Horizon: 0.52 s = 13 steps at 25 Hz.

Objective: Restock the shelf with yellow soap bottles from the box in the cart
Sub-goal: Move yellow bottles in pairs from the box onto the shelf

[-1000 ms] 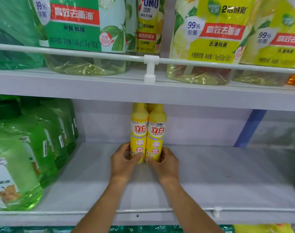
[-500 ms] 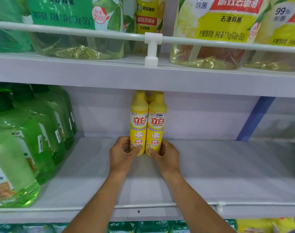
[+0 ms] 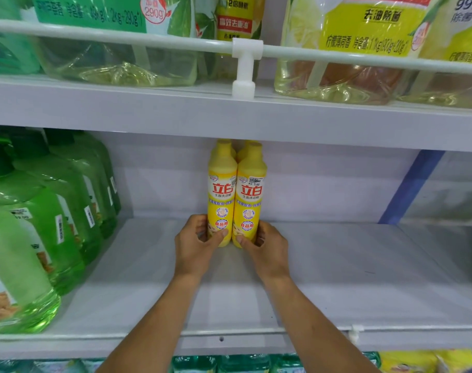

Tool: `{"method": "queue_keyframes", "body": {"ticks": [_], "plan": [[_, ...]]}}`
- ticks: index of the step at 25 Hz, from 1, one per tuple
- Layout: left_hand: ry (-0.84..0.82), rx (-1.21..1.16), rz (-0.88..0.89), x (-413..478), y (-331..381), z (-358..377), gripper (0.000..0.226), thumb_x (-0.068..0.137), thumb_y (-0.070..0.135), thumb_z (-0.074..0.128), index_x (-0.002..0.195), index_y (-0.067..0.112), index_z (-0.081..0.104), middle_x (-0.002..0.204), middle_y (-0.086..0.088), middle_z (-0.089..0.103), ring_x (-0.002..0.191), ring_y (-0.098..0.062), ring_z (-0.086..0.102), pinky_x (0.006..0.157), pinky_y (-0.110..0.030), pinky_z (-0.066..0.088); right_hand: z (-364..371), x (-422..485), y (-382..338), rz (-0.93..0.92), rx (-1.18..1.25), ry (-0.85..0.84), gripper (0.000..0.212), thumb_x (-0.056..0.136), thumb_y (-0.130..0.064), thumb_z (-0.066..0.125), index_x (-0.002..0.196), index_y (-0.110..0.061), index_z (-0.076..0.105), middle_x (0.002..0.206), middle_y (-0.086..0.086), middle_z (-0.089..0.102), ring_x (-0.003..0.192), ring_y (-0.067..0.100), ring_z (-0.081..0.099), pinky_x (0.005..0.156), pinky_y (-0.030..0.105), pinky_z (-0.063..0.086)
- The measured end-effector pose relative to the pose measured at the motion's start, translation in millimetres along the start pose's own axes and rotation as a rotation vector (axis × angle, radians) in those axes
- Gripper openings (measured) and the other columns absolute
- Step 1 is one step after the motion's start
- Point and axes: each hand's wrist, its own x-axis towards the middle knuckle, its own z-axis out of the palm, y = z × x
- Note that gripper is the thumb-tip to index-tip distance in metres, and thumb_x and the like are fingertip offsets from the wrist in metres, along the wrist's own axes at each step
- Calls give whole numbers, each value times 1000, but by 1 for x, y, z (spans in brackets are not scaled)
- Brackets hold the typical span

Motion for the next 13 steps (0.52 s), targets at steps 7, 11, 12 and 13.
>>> {"method": "queue_keyframes", "body": {"ticks": [7,11,12,13], "plan": [[-8,23,-1,0,3,1,38,75,11,86,108,17,67,99,13,73,86,5,70,70,-8,52,0,0,-3,-2,-13,16,43,72,-30,90,110,-22,73,102,-11,76,89,0,72,83,23,60],[2,43,-1,2,3,1,39,74,13,88,107,16,67,98,12,74,85,4,71,70,-9,52,0,0,-3,-1,0,16,40,72,-29,90,107,-25,72,101,-11,76,89,2,72,83,25,60],[7,42,-2,2,3,1,39,74,13,88,107,15,68,97,11,74,85,3,71,70,-9,52,0,0,-3,-2,2,16,39,72,-30,90,107,-26,72,101,-11,76,89,3,72,84,26,60],[11,39,-4,3,3,1,39,73,12,88,107,14,68,97,10,74,84,2,71,70,-9,52,1,0,-2,-1,-4,17,40,72,-30,90,107,-25,72,101,-10,76,90,3,72,84,27,60]]}}
